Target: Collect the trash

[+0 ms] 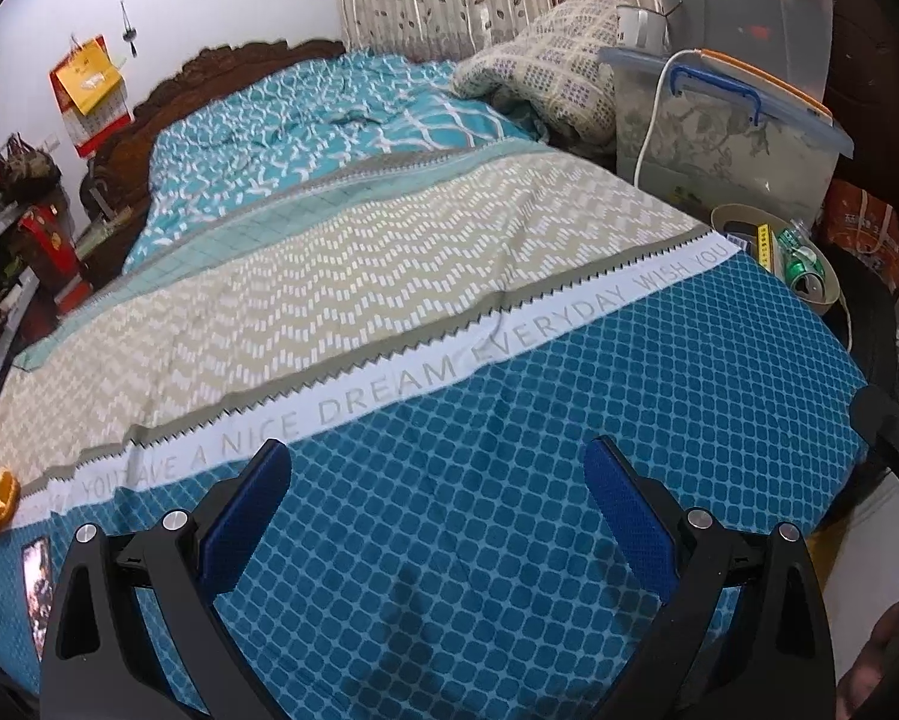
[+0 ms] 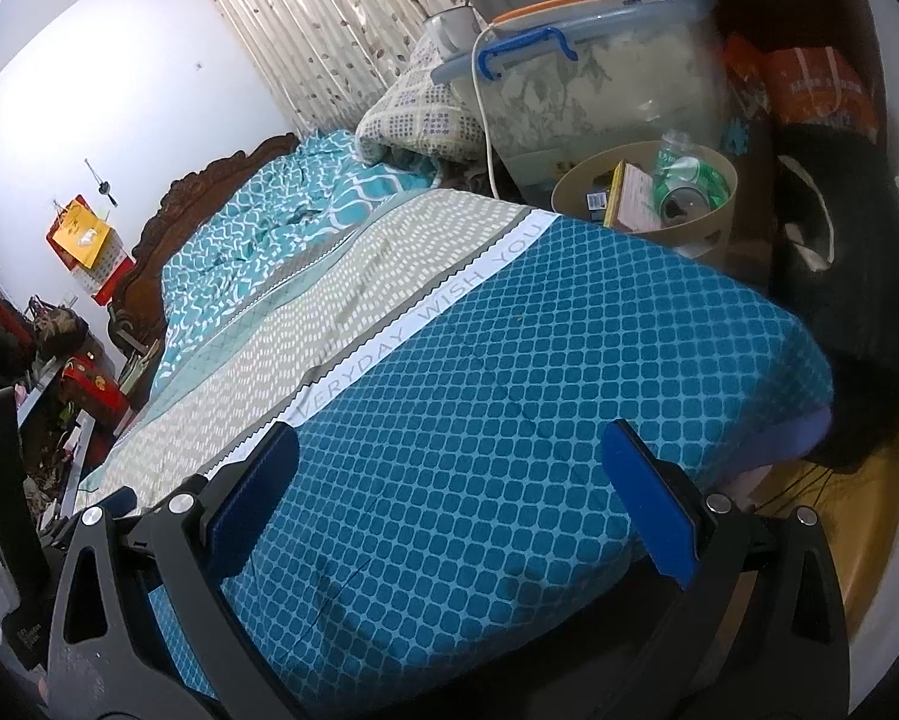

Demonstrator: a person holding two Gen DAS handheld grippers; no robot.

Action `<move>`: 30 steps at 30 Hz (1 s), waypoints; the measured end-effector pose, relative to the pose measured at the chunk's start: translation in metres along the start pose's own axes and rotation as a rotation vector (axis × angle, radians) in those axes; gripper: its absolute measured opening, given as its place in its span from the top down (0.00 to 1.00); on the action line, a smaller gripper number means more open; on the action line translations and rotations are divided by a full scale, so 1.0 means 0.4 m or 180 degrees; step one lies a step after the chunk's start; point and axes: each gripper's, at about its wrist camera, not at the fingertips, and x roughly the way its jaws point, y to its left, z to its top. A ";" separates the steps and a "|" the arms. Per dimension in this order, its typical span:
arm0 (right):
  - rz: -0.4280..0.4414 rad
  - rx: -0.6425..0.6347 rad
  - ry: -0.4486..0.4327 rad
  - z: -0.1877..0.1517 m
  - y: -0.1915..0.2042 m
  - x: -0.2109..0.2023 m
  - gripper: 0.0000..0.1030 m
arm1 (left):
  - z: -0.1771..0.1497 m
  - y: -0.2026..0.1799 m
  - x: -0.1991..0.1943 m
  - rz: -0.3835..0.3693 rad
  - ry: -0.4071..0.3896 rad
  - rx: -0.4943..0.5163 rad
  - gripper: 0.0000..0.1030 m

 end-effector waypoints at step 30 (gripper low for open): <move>0.0006 0.0011 0.0164 -0.015 0.003 0.023 0.03 | -0.033 -0.021 0.067 -0.0387 0.0479 0.0068 0.08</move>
